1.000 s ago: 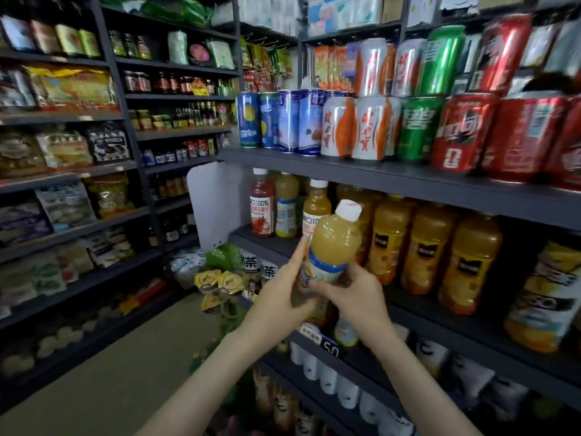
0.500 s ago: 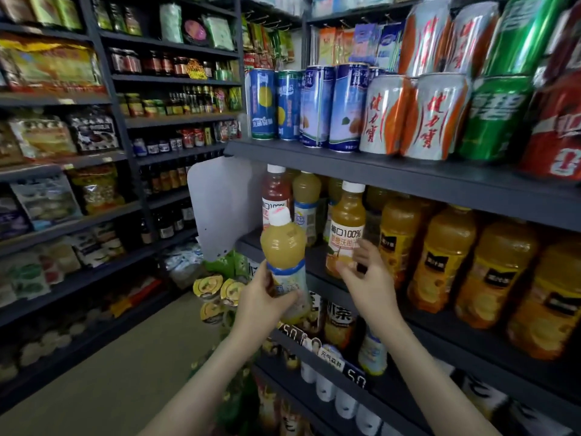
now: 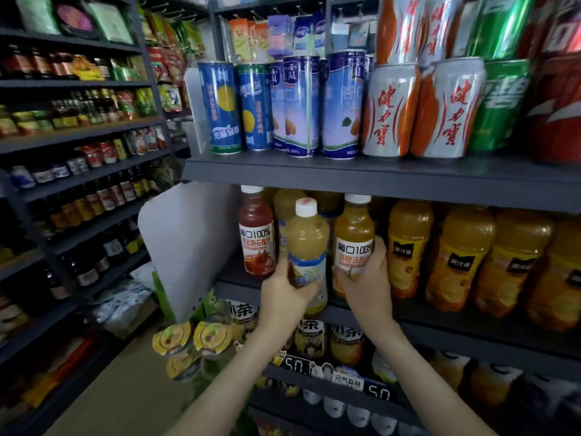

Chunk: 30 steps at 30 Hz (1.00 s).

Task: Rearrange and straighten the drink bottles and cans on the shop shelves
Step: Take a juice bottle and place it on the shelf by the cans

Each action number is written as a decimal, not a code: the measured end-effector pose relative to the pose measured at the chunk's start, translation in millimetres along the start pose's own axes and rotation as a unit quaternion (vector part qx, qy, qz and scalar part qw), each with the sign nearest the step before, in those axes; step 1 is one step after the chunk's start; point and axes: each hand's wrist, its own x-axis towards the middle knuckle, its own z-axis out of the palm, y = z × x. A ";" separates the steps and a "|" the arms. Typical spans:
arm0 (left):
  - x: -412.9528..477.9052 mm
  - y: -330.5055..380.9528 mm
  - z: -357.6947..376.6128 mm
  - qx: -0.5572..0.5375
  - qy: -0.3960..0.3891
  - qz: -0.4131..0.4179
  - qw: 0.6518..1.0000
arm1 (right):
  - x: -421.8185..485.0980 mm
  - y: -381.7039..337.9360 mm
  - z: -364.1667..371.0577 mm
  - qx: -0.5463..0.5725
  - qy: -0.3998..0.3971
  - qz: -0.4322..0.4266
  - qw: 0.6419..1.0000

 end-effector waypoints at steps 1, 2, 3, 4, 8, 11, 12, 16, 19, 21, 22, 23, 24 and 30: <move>5.2 -2.6 3.5 -0.002 -0.005 0.007 1.000 | -1.0 0.4 1.8 -0.020 0.009 -0.008 1.000; 10.0 -4.0 6.5 -0.003 -0.014 0.010 1.000 | -2.2 1.3 2.8 -0.036 0.012 -0.008 0.999; 15.2 -4.8 9.7 -0.005 -0.024 0.006 1.000 | -3.4 0.6 3.0 -0.043 0.012 -0.002 0.999; 20.8 -6.1 12.8 -0.002 -0.032 0.003 0.999 | -3.9 0.2 3.1 -0.046 0.010 0.006 0.999; 39.2 -12.5 24.5 -0.004 -0.050 0.023 0.998 | -4.4 -2.4 2.9 -0.078 0.015 0.015 0.997; 47.9 -15.5 31.9 0.019 -0.039 0.054 0.998 | -4.2 -3.5 4.2 -0.090 0.013 0.025 0.996; 47.6 -13.5 33.5 0.038 -0.039 0.063 0.997 | -4.0 -2.9 4.2 -0.089 0.014 0.022 0.996; 34.0 -16.9 36.9 0.106 -0.041 0.140 0.984 | -5.5 -4.4 -0.3 -0.093 0.015 0.029 0.995; 31.8 -32.4 33.2 0.163 -0.055 0.214 0.962 | -6.6 -6.1 -3.8 -0.119 0.016 0.027 0.992; 37.0 -37.1 32.4 0.165 -0.064 0.229 0.957 | -7.5 -6.7 -4.5 -0.130 0.012 0.024 0.991; 39.4 -36.6 31.9 0.164 -0.067 0.231 0.957 | -8.1 -7.7 -4.4 -0.131 0.011 0.026 0.991; 41.2 -36.7 31.6 0.165 -0.071 0.232 0.956 | -8.7 -10.1 -4.2 -0.132 0.010 0.030 0.991; 42.7 -35.7 31.2 0.165 -0.077 0.232 0.955 | -8.8 -12.5 -4.6 -0.133 0.009 0.034 0.990; 44.7 -27.1 29.7 0.077 -0.151 0.185 0.968 | -14.6 -21.7 -13.9 -0.151 -0.010 0.070 0.986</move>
